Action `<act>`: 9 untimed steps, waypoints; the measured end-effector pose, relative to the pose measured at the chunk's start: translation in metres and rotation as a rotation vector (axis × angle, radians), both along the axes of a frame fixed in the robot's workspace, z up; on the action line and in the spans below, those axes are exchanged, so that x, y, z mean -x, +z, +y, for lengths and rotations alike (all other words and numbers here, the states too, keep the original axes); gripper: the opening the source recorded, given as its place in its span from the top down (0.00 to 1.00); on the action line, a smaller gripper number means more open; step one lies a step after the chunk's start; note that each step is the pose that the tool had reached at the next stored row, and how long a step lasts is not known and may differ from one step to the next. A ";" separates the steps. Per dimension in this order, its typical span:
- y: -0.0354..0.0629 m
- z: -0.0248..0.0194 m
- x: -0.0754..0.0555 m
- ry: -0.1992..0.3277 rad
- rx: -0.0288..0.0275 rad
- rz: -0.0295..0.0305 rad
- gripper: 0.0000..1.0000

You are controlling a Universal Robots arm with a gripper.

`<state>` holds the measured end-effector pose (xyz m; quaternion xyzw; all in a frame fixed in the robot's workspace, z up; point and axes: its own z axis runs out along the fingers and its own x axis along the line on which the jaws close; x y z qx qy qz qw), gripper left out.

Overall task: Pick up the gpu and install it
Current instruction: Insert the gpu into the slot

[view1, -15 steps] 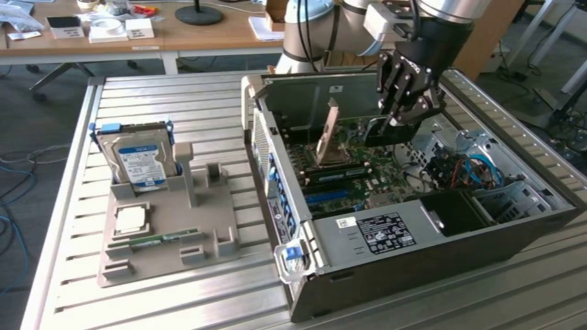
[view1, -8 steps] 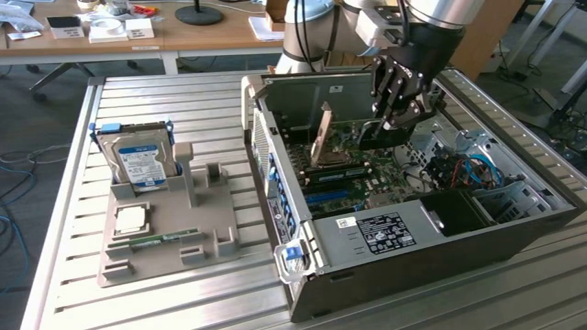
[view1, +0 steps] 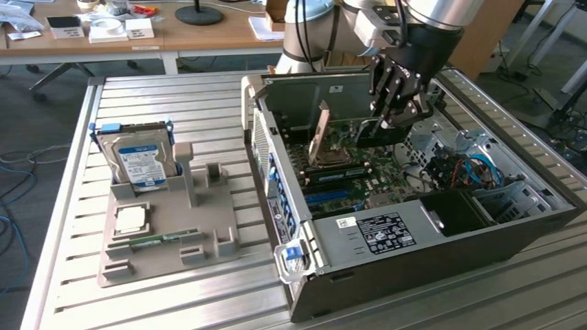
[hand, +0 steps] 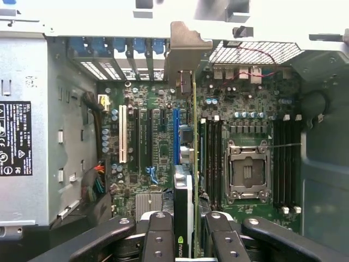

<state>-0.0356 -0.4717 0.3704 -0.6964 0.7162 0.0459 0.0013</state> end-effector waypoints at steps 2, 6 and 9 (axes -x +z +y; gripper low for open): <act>-0.0002 0.0000 0.000 0.000 0.0000 0.0001 0.73; -0.0032 -0.0001 0.001 0.000 -0.0001 -0.0005 0.73; -0.0037 -0.0001 0.001 0.000 0.0002 -0.0006 0.73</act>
